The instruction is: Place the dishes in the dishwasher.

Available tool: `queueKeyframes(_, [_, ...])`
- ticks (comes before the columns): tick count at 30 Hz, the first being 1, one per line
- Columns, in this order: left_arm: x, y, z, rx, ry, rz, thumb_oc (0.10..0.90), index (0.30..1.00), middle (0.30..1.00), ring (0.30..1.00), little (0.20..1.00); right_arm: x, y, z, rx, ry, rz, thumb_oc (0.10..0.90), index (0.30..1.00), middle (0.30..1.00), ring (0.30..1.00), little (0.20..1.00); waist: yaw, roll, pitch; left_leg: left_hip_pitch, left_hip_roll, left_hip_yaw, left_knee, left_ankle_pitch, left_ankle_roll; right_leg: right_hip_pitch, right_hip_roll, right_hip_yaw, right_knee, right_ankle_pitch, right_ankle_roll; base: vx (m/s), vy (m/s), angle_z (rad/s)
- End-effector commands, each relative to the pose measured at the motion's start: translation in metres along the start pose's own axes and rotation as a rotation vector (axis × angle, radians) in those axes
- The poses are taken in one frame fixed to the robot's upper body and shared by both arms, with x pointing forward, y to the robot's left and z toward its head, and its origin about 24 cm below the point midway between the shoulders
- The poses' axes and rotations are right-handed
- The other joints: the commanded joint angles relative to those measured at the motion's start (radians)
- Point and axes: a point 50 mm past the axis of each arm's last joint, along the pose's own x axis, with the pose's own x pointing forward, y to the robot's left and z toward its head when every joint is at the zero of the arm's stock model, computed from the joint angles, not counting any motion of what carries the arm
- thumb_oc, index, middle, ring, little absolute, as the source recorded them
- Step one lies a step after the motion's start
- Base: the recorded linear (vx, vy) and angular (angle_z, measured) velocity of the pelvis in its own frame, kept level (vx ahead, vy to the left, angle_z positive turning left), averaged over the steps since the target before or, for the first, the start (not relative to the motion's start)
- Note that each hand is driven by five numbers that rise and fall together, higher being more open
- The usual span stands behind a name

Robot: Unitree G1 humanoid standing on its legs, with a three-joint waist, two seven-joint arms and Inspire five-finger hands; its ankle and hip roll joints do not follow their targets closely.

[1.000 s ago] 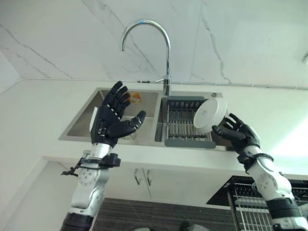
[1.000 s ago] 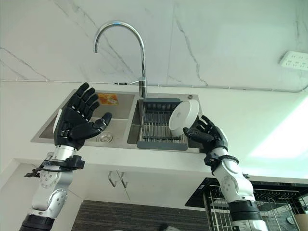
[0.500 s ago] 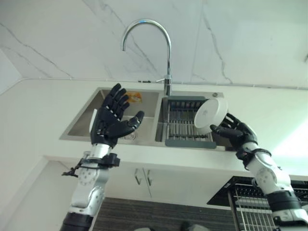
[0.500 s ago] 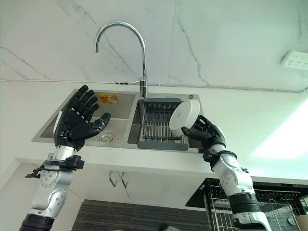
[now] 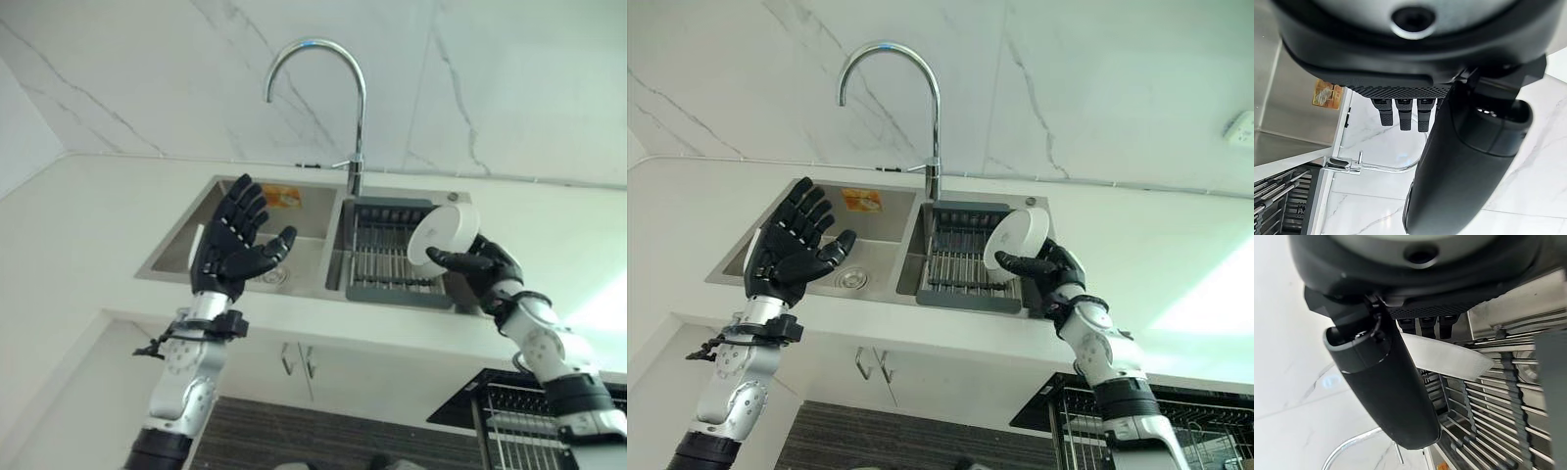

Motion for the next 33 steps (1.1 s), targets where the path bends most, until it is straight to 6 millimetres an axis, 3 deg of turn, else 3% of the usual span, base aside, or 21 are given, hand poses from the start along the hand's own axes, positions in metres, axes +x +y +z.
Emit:
queueKeyframes(1, [0.018,-0.015,0.042,0.016,-0.207,-0.107,0.800,0.900,0.900,0.900,0.900,0.005,0.019,0.063,0.017,-0.226,0.069,0.800,0.900,0.900,0.900,0.900,0.018,-0.013,-0.057,0.004,-0.005,0.041,0.029,-0.076,-0.027,0.096,0.001,0.018,-0.033,-0.081,0.089,0.00,0.006,0.06])
queueKeyframes(17, [0.020,-0.017,0.039,0.005,-0.194,-0.108,0.800,0.900,0.900,0.900,0.900,0.012,0.013,0.064,0.015,-0.209,-0.010,0.800,0.900,0.900,0.900,0.900,0.030,-0.014,-0.054,0.006,-0.008,0.034,0.029,-0.073,-0.029,0.105,-0.004,0.008,-0.033,-0.082,0.089,0.01,0.003,0.02])
queueKeyframes(29, [0.024,-0.021,0.036,-0.008,-0.183,-0.119,0.800,0.900,0.900,0.900,0.900,0.019,0.009,0.079,0.121,-0.273,-0.115,0.800,0.900,0.900,0.900,0.900,0.044,-0.010,-0.054,0.009,-0.011,0.029,0.029,-0.072,-0.028,0.111,-0.009,0.000,-0.033,-0.081,0.088,0.00,0.003,0.01])
queueKeyframes(30, [0.024,-0.021,0.036,-0.009,-0.182,-0.120,0.800,0.900,0.900,0.900,0.900,0.020,0.008,0.082,0.142,-0.286,-0.125,0.729,0.794,0.794,0.794,0.794,0.046,-0.009,-0.054,0.009,-0.012,0.028,0.029,-0.072,-0.028,0.111,-0.009,-0.001,-0.033,-0.081,0.088,0.00,0.000,0.00])
queueKeyframes(31, [0.025,-0.022,0.035,-0.010,-0.179,-0.122,0.800,0.900,0.900,0.900,0.900,0.021,0.007,0.084,0.165,-0.297,-0.137,0.615,0.622,0.622,0.622,0.622,0.048,-0.009,-0.056,0.010,-0.012,0.027,0.029,-0.072,-0.028,0.112,-0.009,-0.001,-0.033,-0.081,0.088,0.00,0.000,0.00])
queueKeyframes(32, [0.026,-0.023,0.035,-0.013,-0.177,-0.124,0.800,0.900,0.900,0.900,0.900,0.022,0.006,0.088,0.194,-0.314,-0.145,0.615,0.622,0.622,0.622,0.622,0.051,-0.008,-0.056,0.010,-0.014,0.025,0.029,-0.072,-0.028,0.112,-0.009,-0.001,-0.033,-0.081,0.088,0.00,0.000,0.00])
queueKeyframes(33, [0.026,-0.024,0.034,-0.015,-0.176,-0.125,0.800,0.900,0.900,0.900,0.900,0.023,0.007,0.090,0.204,-0.321,-0.150,0.530,0.495,0.495,0.495,0.495,0.053,-0.008,-0.057,0.010,-0.014,0.024,0.029,-0.072,-0.028,0.112,-0.009,-0.002,-0.033,-0.081,0.088,0.00,0.000,0.00])
